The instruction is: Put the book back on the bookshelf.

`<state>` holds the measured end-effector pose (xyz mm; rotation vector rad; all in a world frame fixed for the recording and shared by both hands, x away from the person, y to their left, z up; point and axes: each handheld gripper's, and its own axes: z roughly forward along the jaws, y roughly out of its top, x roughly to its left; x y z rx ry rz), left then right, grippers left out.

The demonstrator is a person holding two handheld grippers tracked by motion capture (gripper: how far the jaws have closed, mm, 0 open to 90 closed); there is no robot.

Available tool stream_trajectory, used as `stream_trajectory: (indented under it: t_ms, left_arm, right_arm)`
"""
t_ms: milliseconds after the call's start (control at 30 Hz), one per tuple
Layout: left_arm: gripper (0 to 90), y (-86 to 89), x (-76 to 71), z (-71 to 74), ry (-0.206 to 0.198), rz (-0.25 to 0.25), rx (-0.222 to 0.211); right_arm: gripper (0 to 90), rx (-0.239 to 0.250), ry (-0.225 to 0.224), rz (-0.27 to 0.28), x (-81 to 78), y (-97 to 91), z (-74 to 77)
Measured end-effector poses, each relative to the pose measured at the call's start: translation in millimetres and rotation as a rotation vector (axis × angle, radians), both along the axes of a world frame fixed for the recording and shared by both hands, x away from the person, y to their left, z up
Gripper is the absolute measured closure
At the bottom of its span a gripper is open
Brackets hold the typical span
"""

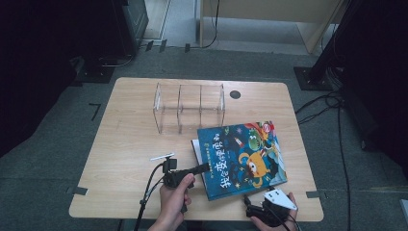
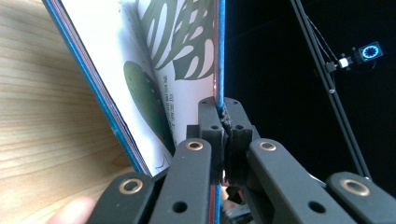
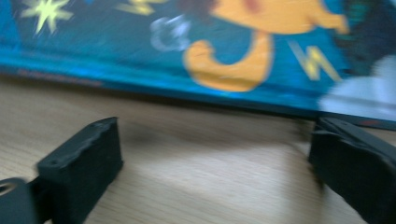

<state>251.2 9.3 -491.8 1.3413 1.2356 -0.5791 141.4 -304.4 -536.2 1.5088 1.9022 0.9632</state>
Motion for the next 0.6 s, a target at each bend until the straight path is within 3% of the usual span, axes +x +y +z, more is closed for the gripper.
stream_trajectory:
  t_ms: [367, 600]
  left_arm:
    - [89.8, -1.0, -0.5, 0.3, 0.037, -0.013, -0.017]
    - [89.1, -2.8, 0.0, -6.3, 0.044, -0.043, 0.031]
  right_arm:
    - [0.0, 0.001, -0.017, -0.109, 5.9, 24.9, -1.8]
    - [0.0, 0.007, -0.04, -0.152, 4.9, 31.5, -4.2]
